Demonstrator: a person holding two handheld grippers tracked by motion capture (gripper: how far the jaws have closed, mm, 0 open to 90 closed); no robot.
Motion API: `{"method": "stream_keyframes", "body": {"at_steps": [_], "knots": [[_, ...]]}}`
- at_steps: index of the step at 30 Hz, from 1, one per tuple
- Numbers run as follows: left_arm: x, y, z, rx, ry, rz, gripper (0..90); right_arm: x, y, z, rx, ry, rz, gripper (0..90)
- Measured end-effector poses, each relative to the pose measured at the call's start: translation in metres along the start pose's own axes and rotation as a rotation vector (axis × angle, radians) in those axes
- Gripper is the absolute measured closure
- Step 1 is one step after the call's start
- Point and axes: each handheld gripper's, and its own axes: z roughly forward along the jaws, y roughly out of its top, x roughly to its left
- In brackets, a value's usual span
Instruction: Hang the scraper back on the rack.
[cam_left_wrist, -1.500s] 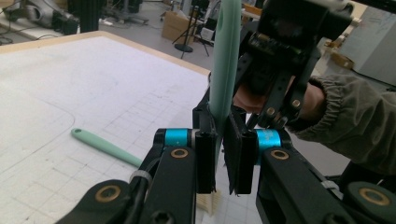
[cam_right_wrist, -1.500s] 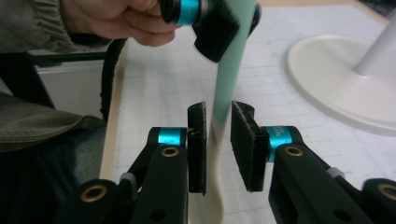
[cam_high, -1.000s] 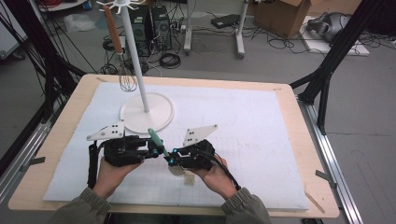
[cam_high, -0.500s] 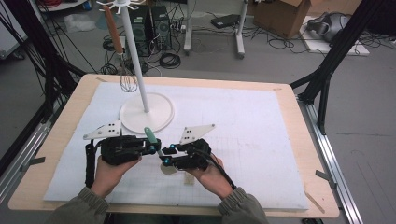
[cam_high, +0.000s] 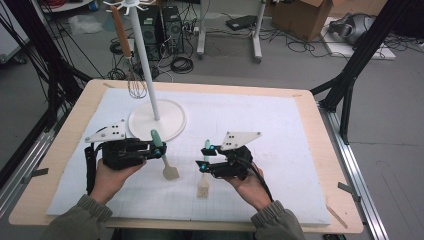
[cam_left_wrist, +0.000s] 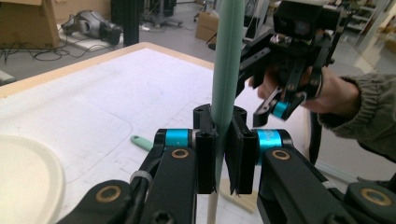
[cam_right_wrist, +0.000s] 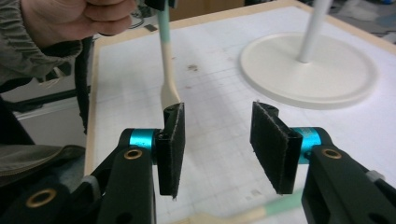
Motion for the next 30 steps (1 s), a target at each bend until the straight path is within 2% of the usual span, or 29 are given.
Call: {"method": "stream_keyframes", "body": {"at_steps": [7,13,18,20,30], "knots": [[0.007,0.004,0.001,0.031,0.019,0.021,82.7,-0.011,-0.007,-0.019,-0.024,-0.043,0.044,43.3],[0.010,0.004,0.000,0.045,0.020,0.024,82.7,-0.016,-0.015,-0.031,-0.009,-0.090,0.043,39.6],[0.015,0.004,-0.002,0.042,0.021,0.023,82.7,-0.021,-0.024,-0.042,-0.019,-0.123,0.067,37.9],[0.017,0.007,-0.003,0.056,0.022,0.030,82.7,-0.023,-0.027,-0.046,-0.023,-0.133,0.068,37.6],[0.027,0.028,-0.008,0.061,0.020,0.052,82.6,-0.033,-0.036,-0.058,-0.019,-0.186,0.108,32.1]]}}
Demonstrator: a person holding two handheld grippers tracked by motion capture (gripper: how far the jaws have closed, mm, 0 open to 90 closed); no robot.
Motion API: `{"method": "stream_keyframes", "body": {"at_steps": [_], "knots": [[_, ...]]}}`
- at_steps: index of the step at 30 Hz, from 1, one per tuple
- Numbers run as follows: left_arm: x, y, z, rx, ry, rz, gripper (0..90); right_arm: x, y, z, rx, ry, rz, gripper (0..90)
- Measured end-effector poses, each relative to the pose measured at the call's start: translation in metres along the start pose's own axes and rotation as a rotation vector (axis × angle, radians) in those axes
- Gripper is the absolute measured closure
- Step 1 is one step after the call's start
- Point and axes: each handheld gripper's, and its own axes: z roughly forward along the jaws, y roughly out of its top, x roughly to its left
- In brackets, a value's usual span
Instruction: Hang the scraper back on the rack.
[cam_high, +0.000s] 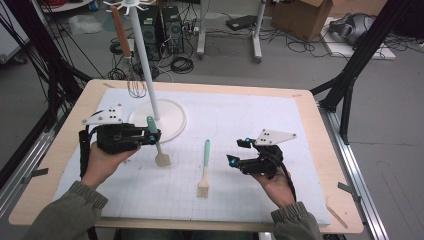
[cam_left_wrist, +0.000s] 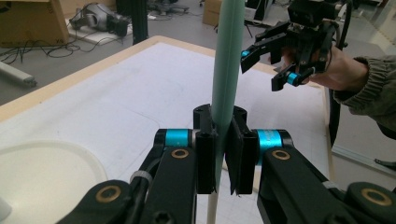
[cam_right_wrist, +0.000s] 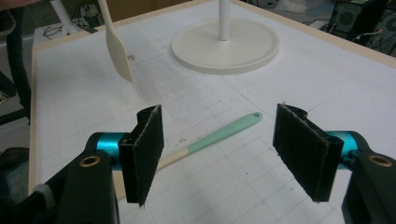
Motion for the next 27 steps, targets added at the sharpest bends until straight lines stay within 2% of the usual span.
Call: {"method": "stream_keyframes", "body": {"at_steps": [14,20,27], "knots": [[0.021,0.044,-0.013,0.010,0.008,0.027,82.6,-0.007,-0.004,0.000,0.008,-0.013,0.012,30.6],[0.030,0.059,-0.015,0.004,-0.001,0.022,82.6,-0.008,-0.005,0.000,0.011,-0.014,0.014,30.3],[0.043,0.084,-0.022,-0.012,0.009,0.014,82.6,-0.009,-0.006,0.000,0.004,-0.012,0.009,30.1]]}}
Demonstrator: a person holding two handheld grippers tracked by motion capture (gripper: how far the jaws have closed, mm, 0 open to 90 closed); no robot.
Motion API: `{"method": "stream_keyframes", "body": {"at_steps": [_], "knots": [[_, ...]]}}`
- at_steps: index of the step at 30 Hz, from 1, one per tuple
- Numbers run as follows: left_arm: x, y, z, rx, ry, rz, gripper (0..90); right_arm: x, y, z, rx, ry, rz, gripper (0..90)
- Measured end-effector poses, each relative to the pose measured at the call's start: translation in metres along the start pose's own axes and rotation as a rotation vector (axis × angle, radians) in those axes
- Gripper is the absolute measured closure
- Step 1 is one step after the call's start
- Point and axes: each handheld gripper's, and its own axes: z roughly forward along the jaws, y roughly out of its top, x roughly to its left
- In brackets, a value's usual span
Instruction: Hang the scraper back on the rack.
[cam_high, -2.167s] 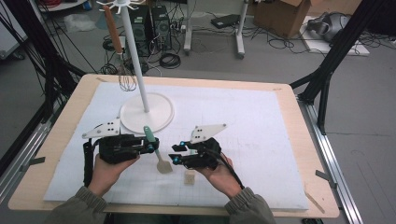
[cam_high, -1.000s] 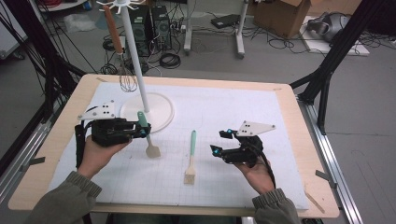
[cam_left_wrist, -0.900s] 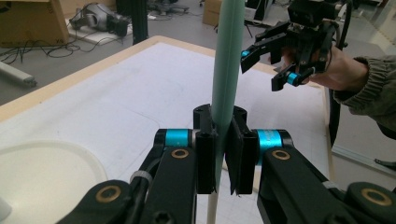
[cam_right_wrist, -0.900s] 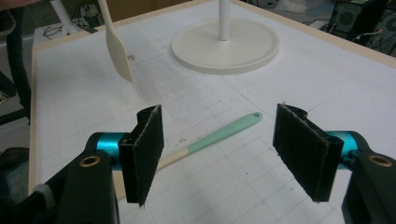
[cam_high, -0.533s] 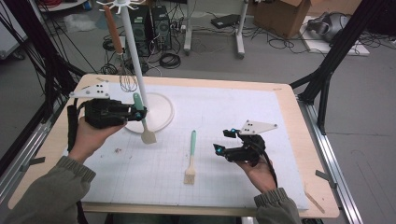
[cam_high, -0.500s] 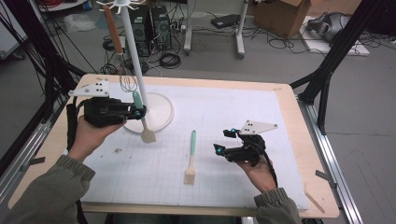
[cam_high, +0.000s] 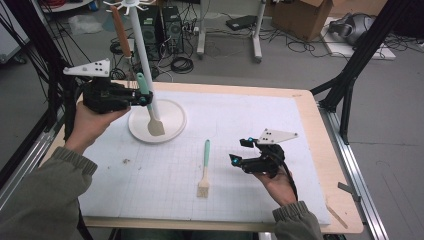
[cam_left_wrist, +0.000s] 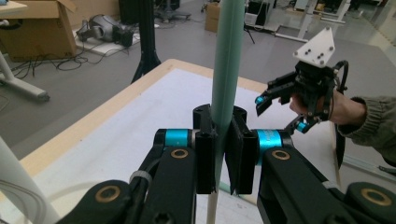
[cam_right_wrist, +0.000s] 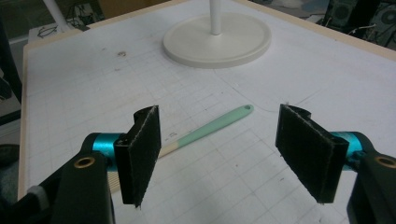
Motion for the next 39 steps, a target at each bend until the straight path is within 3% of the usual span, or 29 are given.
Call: {"method": "stream_keyframes", "body": {"at_steps": [21,35,39], "knots": [[0.028,0.067,-0.015,-0.035,-0.006,0.015,82.5,-0.001,-0.001,0.000,0.000,0.006,0.002,29.2],[0.045,0.084,-0.020,-0.076,0.002,-0.016,82.5,-0.001,-0.001,-0.001,-0.013,0.012,-0.008,29.2],[0.050,0.085,-0.021,-0.063,0.013,-0.027,82.5,-0.001,-0.001,-0.002,-0.011,0.011,-0.005,29.2]]}}
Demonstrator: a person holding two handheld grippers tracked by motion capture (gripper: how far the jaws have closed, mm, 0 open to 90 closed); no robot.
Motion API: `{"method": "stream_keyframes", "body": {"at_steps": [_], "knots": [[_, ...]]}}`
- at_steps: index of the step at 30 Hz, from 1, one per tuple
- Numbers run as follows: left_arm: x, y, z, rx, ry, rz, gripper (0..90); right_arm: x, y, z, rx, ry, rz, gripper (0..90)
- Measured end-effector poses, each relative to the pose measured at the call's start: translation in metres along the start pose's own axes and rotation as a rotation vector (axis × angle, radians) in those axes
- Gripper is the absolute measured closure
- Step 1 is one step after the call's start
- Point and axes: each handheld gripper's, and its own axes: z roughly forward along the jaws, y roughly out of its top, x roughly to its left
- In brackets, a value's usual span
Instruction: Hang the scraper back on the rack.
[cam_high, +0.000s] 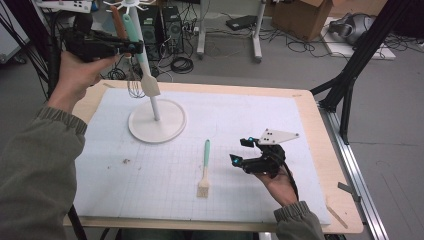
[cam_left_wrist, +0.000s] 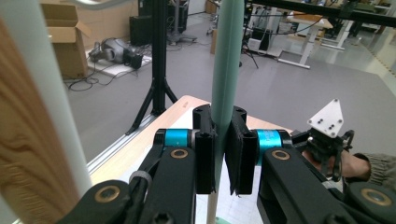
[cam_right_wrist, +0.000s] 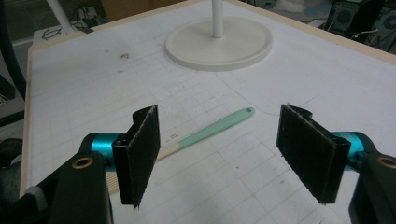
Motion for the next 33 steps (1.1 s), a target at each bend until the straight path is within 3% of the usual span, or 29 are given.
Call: {"method": "stream_keyframes", "body": {"at_steps": [33], "knots": [[0.020,-0.004,0.002,-0.021,0.013,-0.066,82.3,0.002,0.000,-0.001,-0.007,0.010,-0.008,29.2]]}}
